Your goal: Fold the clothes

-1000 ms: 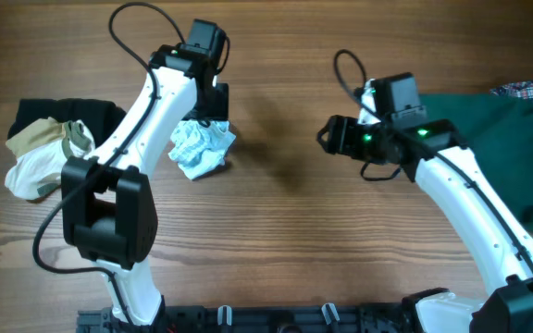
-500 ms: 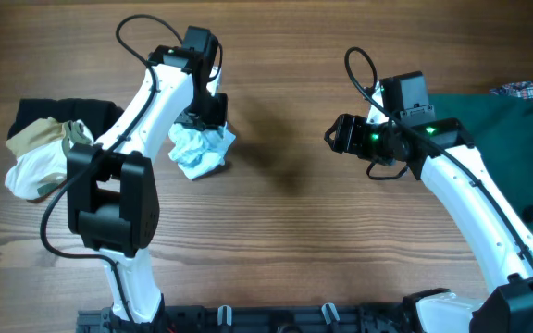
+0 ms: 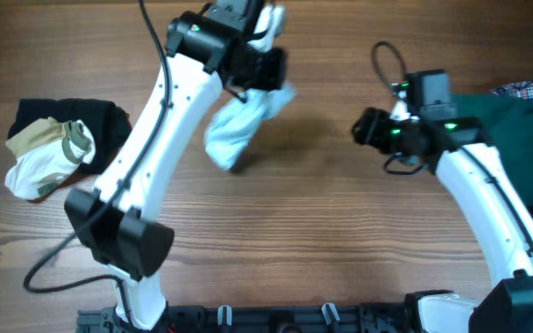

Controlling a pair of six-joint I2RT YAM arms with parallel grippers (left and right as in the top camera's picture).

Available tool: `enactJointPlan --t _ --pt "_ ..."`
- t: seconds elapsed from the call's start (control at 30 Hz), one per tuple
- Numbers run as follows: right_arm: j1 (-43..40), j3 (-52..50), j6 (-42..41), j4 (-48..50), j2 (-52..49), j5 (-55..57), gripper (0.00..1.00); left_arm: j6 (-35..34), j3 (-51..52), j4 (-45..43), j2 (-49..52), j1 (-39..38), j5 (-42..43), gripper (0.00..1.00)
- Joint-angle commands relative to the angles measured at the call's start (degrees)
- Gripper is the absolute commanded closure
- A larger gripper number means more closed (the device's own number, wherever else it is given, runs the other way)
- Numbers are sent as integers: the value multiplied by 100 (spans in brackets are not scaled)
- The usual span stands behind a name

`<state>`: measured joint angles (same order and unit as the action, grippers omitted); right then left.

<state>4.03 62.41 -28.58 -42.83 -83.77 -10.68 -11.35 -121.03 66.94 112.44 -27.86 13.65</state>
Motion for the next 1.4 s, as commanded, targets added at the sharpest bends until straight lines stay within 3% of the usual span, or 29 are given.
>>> enactJointPlan --t 0.0,0.2,0.37,0.53,0.73,0.9,1.13,1.17,1.2,1.23,1.37 --pt "-850 133 201 -17 -76 -466 23 -887 -839 -387 -273 -839 -11 96" --pt "-1294 133 787 -203 -76 -741 25 -1803 -861 -374 -271 -1069 -1436 96" --pt "-1290 133 780 -190 -76 -739 25 -1943 -820 118 -247 -750 -2365 96" --pt "-1290 133 778 -136 -76 -739 25 -2118 -813 549 -153 -531 -1784 96" --pt "-1290 133 761 -136 -76 -737 25 -2262 -813 179 -153 -1292 -1493 96" --pt "-1290 133 758 -136 -76 -739 25 -2562 -813 -120 -151 -1853 -1814 96" --pt "-1290 133 761 -133 -76 -739 25 -2551 -813 570 -133 -1276 -2485 95" --pt "-1290 133 761 -136 -76 -739 25 -2527 -813 772 -116 -1115 -2577 86" --pt "-1290 133 761 -136 -76 -739 25 -2507 -813 918 -98 -990 -2614 58" --pt "-1290 133 761 -136 -76 -739 25 -2509 -813 1231 -52 -761 -2702 44" --pt "-1290 133 835 -153 -76 -743 25 -2498 -813 1825 -13 -151 -2811 36"
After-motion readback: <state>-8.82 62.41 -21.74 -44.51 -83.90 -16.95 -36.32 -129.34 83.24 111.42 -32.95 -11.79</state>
